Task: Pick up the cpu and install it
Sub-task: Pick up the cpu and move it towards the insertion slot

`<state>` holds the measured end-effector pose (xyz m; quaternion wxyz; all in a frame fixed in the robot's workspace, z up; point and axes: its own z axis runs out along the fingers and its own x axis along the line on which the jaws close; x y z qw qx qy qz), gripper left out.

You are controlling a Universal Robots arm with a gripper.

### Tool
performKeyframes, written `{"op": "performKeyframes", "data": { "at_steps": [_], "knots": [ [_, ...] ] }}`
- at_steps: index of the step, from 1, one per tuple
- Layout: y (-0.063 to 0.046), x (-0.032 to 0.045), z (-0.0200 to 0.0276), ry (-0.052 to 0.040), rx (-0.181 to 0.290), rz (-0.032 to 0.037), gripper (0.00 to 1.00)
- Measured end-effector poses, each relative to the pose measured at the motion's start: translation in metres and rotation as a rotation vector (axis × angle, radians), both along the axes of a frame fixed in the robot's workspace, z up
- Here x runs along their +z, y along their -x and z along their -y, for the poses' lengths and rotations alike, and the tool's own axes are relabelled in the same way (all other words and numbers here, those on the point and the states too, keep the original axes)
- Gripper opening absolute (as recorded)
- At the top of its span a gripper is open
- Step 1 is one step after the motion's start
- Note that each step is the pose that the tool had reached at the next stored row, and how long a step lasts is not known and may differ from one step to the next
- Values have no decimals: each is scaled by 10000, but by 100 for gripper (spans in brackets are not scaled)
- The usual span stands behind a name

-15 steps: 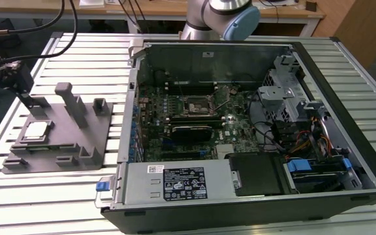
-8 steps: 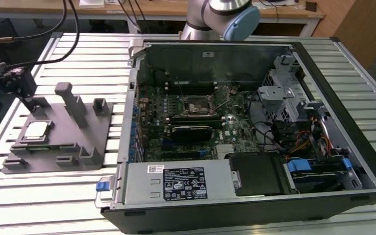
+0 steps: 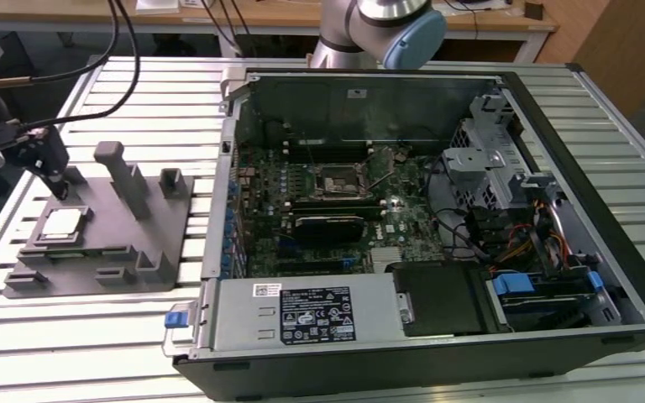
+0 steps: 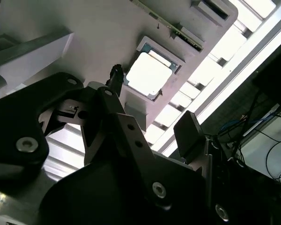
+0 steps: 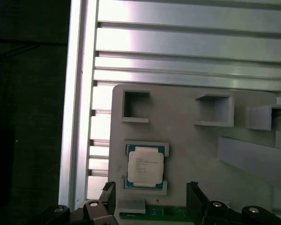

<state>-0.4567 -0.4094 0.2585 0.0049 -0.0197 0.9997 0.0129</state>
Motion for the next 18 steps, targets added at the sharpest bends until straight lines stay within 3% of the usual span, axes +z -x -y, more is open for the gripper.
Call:
{"op": "performKeyframes", "data": {
  "at_steps": [18],
  "knots": [
    [0,-285,-22,1,-173,0,70]
  ]
}}
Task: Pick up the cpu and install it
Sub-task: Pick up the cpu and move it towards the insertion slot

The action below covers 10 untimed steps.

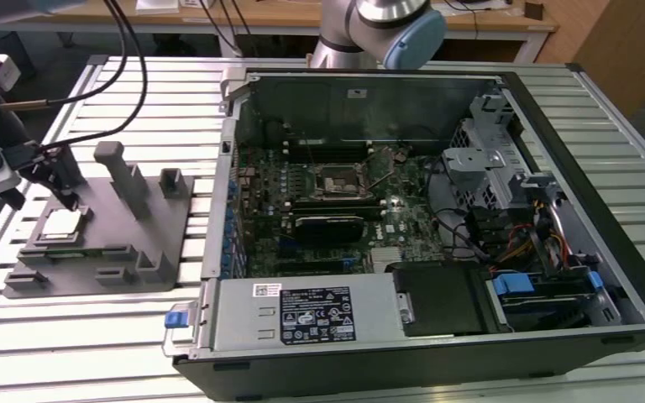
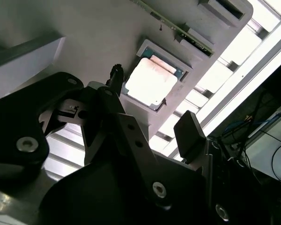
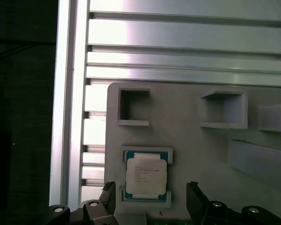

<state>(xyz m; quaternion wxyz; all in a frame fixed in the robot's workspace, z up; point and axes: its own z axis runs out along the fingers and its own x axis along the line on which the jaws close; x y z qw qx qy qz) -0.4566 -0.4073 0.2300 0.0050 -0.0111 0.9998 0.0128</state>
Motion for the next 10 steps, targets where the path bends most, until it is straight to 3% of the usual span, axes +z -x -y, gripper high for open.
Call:
{"op": "performKeyframes", "data": {
  "at_steps": [10],
  "knots": [
    [1,-183,-1,0,-30,1,70]
  ]
}}
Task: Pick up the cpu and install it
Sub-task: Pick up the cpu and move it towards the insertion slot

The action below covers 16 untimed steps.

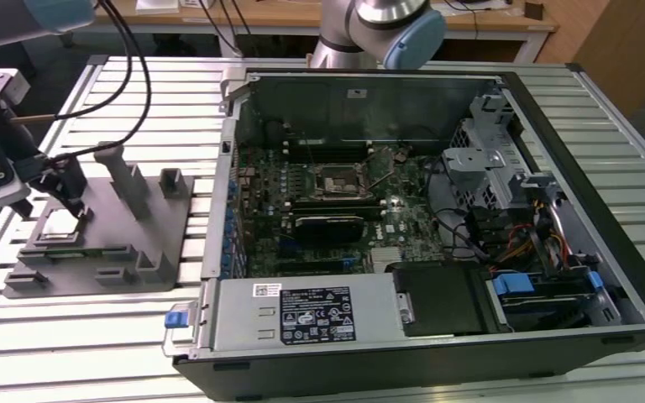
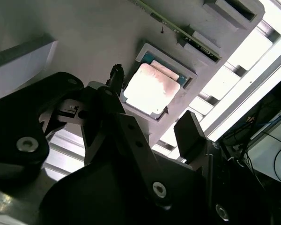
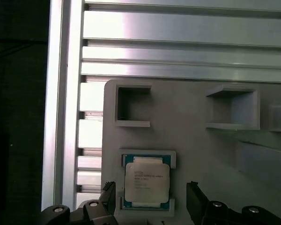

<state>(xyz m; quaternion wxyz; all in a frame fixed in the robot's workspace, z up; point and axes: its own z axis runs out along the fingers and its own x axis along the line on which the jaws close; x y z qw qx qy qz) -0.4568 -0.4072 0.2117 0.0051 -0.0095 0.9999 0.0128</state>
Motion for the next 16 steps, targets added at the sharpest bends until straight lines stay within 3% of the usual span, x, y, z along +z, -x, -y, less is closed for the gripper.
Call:
{"op": "performKeyframes", "data": {
  "at_steps": [11,13,14,16],
  "knots": [
    [49,-158,-27,0,-14,5,70],
    [49,-194,-31,0,-17,5,70],
    [49,-269,-37,0,-27,5,70],
    [52,-283,-37,1,-29,3,70]
  ]
}}
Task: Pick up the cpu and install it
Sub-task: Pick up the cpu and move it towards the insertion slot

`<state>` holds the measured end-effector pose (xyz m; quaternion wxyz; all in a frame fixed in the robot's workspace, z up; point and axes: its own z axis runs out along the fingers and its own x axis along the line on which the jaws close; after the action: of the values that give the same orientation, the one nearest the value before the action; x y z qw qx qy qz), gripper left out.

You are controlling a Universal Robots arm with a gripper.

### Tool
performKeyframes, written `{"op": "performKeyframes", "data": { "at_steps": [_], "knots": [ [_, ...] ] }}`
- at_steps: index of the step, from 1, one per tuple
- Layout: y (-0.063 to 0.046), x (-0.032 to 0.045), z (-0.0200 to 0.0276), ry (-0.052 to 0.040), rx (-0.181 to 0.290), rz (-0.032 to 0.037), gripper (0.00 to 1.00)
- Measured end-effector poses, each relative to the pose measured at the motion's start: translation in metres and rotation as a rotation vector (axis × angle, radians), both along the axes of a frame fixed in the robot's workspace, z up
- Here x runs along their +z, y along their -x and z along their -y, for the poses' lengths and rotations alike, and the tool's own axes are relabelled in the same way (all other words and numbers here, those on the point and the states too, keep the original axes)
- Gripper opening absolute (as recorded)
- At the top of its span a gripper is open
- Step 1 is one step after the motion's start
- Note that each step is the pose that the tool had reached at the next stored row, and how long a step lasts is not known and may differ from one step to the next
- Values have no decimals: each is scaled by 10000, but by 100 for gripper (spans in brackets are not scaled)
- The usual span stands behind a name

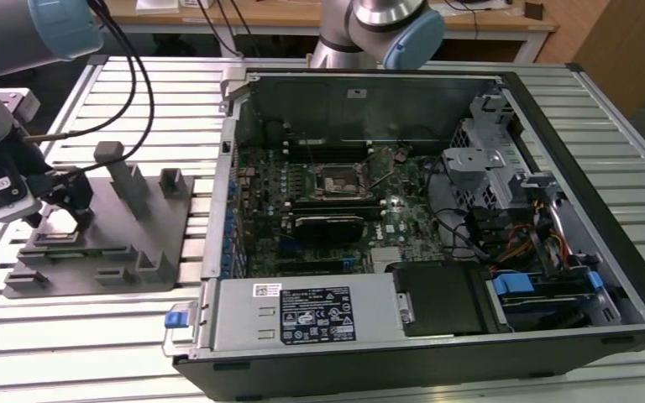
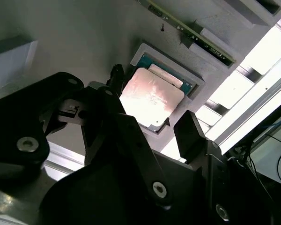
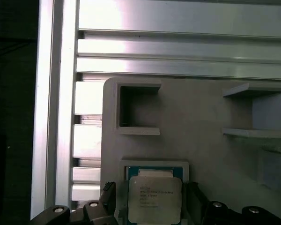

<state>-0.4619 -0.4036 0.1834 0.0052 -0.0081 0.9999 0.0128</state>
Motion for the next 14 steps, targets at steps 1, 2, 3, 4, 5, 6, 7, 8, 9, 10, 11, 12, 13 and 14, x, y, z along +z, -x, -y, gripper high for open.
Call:
{"op": "performKeyframes", "data": {
  "at_steps": [1,2,3,4,5,6,7,8,9,10,11,12,13,14],
  "knots": [
    [1,-1,0,1,0,0,69],
    [1,-1,0,1,0,-1,69],
    [1,-2,0,1,-1,1,62],
    [1,-3,2,3,-2,2,62],
    [1,-3,7,4,0,1,62],
    [1,-2,11,5,0,0,62],
    [1,-2,14,5,0,1,62],
    [1,-2,16,5,-1,2,62],
    [1,-1,19,5,-1,0,62],
    [1,0,21,5,-1,1,62],
    [1,1,22,5,-1,2,62],
    [1,1,23,4,-1,4,62],
    [1,4,23,4,-1,3,62],
    [1,6,23,4,0,3,62]
  ]
}}
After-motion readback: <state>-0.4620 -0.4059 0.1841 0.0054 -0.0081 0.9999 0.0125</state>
